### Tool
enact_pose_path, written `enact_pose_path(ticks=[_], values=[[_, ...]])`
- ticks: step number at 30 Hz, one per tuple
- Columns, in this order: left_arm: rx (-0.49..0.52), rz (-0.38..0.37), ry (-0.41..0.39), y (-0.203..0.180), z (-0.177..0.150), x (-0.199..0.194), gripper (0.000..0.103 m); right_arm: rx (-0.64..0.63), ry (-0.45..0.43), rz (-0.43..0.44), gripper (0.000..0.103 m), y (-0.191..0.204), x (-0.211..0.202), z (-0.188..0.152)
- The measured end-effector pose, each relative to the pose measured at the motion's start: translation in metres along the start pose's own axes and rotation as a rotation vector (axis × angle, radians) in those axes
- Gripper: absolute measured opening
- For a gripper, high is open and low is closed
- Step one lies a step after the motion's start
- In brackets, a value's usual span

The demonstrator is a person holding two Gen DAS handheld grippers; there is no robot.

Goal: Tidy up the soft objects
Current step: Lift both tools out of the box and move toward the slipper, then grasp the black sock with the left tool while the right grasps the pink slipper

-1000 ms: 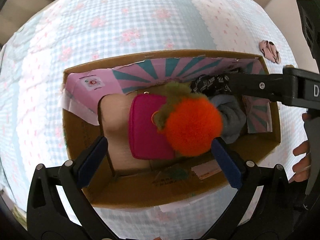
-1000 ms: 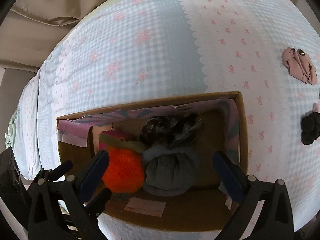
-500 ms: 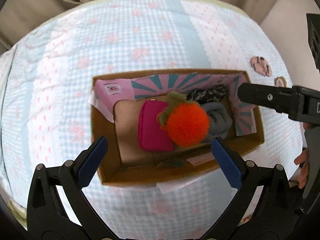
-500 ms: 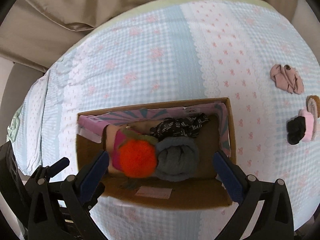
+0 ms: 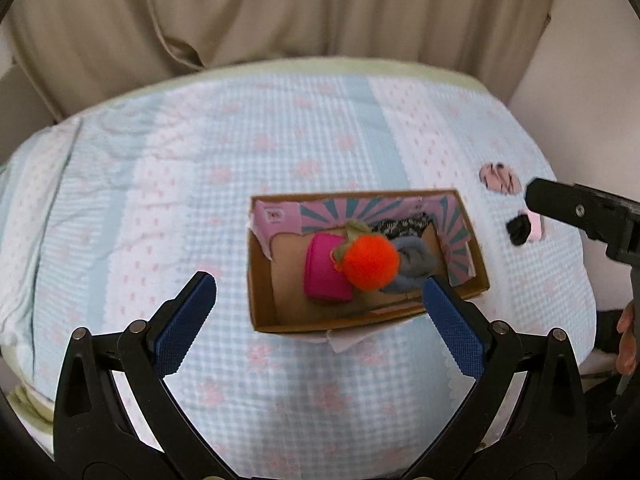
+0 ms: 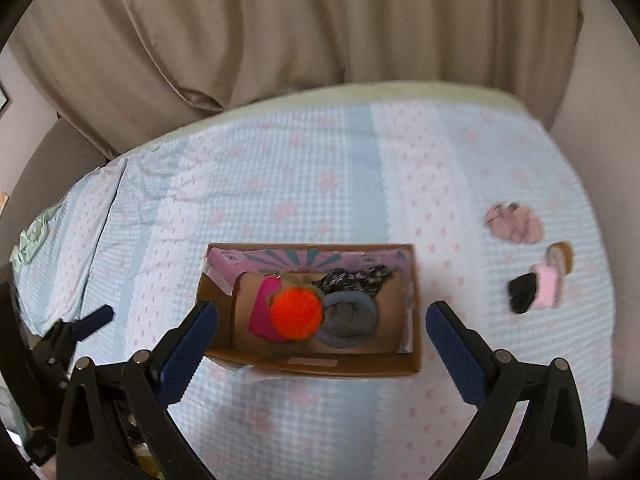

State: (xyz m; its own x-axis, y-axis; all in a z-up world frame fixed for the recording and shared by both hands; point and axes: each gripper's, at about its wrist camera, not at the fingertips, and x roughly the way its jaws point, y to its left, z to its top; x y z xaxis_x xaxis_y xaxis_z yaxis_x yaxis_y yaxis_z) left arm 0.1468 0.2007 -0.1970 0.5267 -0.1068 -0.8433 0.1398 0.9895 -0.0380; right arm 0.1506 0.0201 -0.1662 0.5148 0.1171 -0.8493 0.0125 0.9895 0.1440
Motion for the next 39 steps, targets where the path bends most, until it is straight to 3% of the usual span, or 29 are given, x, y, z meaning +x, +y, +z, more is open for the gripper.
enact_pose_path(ticks=[6, 11, 19, 28, 36, 39], values=[[-0.037, 0.026, -0.107, 0.000, -0.007, -0.049, 0.103, -0.021, -0.089, -0.038, 0.103, 0.005, -0.045, -0.017], [-0.015, 0.042, -0.187, -0.008, -0.004, -0.081, 0.103, -0.036, -0.173, -0.140, 0.103, 0.006, -0.078, -0.030], [0.020, 0.018, -0.290, -0.044, 0.012, -0.109, 0.103, 0.030, -0.290, -0.136, 0.103, -0.027, -0.122, -0.035], [0.050, -0.049, -0.317, -0.134, 0.038, -0.100, 0.103, 0.138, -0.390, -0.183, 0.103, -0.127, -0.173, -0.025], [0.086, -0.073, -0.235, -0.253, 0.051, -0.047, 0.103, 0.165, -0.331, -0.201, 0.103, -0.246, -0.161, -0.012], [0.080, -0.100, -0.176, -0.297, 0.053, -0.010, 0.103, 0.159, -0.292, -0.195, 0.103, -0.288, -0.143, -0.006]])
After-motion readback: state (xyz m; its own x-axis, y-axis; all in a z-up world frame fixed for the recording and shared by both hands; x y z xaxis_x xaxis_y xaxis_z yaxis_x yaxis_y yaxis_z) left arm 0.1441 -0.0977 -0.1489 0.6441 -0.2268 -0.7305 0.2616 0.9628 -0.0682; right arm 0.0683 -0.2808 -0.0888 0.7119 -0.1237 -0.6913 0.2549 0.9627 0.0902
